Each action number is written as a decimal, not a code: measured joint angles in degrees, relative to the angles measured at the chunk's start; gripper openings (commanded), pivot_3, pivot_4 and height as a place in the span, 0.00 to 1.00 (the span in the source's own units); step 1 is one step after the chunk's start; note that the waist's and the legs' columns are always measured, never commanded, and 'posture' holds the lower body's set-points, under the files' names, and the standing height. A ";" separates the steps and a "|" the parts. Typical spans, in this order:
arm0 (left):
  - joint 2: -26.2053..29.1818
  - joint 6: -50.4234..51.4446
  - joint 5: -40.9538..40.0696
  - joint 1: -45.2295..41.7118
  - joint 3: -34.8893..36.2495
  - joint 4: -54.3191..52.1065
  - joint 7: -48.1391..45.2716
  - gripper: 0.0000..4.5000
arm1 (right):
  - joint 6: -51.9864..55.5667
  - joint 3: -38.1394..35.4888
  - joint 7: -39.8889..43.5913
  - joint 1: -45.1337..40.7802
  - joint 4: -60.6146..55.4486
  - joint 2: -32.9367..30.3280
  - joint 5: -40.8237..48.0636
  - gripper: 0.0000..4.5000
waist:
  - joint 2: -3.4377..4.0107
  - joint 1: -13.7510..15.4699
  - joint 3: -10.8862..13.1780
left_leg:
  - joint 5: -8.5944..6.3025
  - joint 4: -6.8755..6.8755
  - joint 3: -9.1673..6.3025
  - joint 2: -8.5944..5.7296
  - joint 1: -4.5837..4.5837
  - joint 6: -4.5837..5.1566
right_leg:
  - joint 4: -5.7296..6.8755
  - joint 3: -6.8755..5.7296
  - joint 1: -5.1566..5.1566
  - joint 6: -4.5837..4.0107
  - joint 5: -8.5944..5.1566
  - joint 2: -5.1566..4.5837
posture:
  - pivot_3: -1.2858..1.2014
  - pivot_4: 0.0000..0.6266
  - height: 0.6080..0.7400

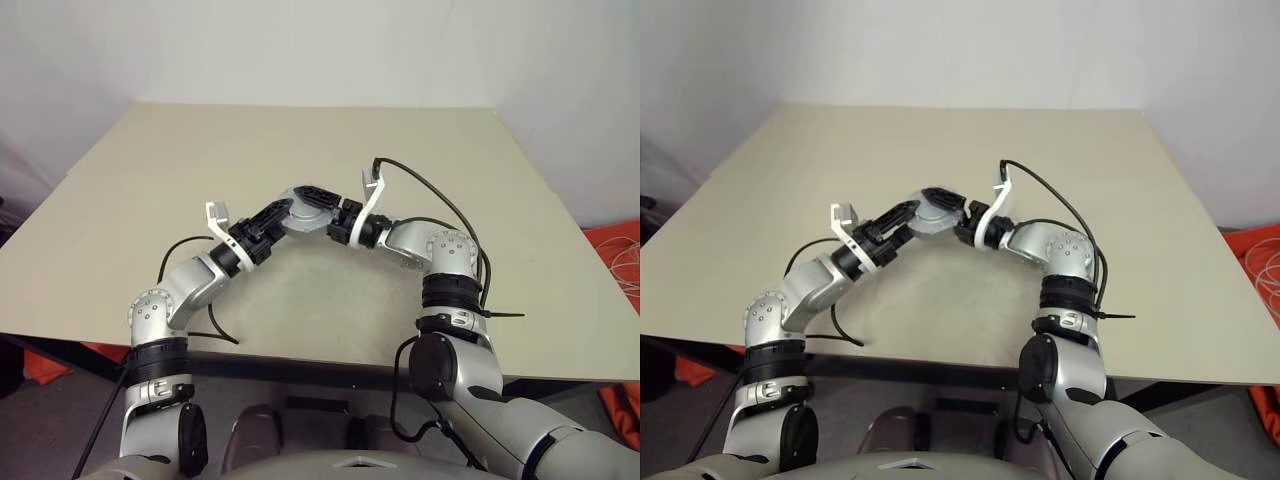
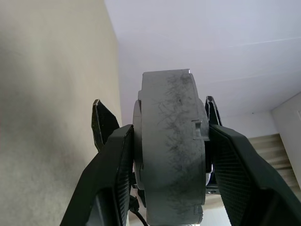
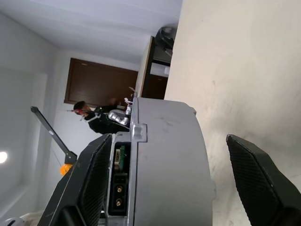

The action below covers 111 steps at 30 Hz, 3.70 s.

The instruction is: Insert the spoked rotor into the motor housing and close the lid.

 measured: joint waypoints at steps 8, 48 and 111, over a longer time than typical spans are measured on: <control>1.14 -1.12 0.11 1.13 -0.02 -0.12 -0.01 0.47 | -1.51 0.44 -0.06 0.01 0.00 -0.12 -0.02 0.97 | 0.00 -0.03 0.00 | 0.00 0.00 0.00 0.00 0.00 0.00 | 0.01 0.00 0.00 0.02 -0.01 0.00 | 0.52 0.00 1.00; 5.14 -29.57 24.78 2.59 15.86 10.98 -0.35 0.47 | -10.82 3.43 2.18 4.65 4.05 -6.75 -7.05 0.97 | -0.57 -0.07 -0.11 | 0.01 0.06 -0.09 0.00 0.19 -0.01 | 0.04 -0.01 0.24 0.00 0.03 0.01 | 0.52 0.00 1.00; 17.55 -33.67 69.55 9.35 -21.72 -15.62 -38.24 0.97 | -45.98 32.67 58.00 19.04 -5.34 -32.34 -33.99 0.98 | -0.54 0.95 -0.20 | -0.04 0.02 0.14 0.16 1.09 0.11 | -0.01 0.02 0.88 -0.51 -0.15 0.02 | 0.52 0.00 1.00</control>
